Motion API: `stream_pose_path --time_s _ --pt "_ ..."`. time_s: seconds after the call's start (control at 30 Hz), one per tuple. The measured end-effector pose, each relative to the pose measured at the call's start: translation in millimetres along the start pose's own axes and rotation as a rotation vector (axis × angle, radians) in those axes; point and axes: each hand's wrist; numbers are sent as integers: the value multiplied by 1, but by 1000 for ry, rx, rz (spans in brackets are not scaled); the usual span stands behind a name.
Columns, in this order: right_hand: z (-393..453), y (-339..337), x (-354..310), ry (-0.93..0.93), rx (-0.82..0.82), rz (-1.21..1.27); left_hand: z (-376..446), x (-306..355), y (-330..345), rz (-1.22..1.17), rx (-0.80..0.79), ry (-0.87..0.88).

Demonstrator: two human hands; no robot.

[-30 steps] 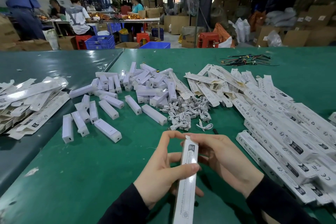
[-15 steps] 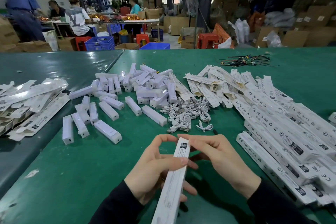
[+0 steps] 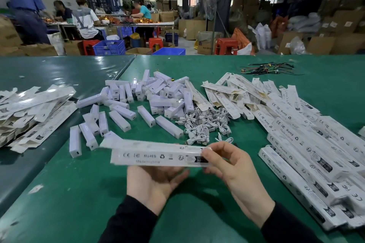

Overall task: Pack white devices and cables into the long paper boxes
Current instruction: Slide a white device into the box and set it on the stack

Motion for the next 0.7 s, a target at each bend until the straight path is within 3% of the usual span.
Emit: stream_pose_path --time_s 0.13,0.23,0.33,0.43,0.53,0.6,0.7 --pt "-9 14 4 -9 -60 -193 4 9 -3 -200 48 257" --pt "-12 26 11 13 -81 -243 4 19 -8 -346 83 347" --pt "-8 32 11 -19 -129 -387 4 23 -5 -333 122 376" --pt "17 31 7 -196 -146 -620 5 21 2 -207 172 370" --pt "59 29 8 -375 -15 -1105 3 17 4 -158 154 335" --pt "82 33 15 -385 -55 -1418 1 18 4 -169 108 307" --pt "101 44 25 -330 -136 -1578 -1 21 3 -169 31 260"
Point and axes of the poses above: each hand's wrist, its own z-axis towards the middle knuckle, its own y-axis out of the palm, x = y × z, and after that the axes turned 15 degrees about -z, right-handed
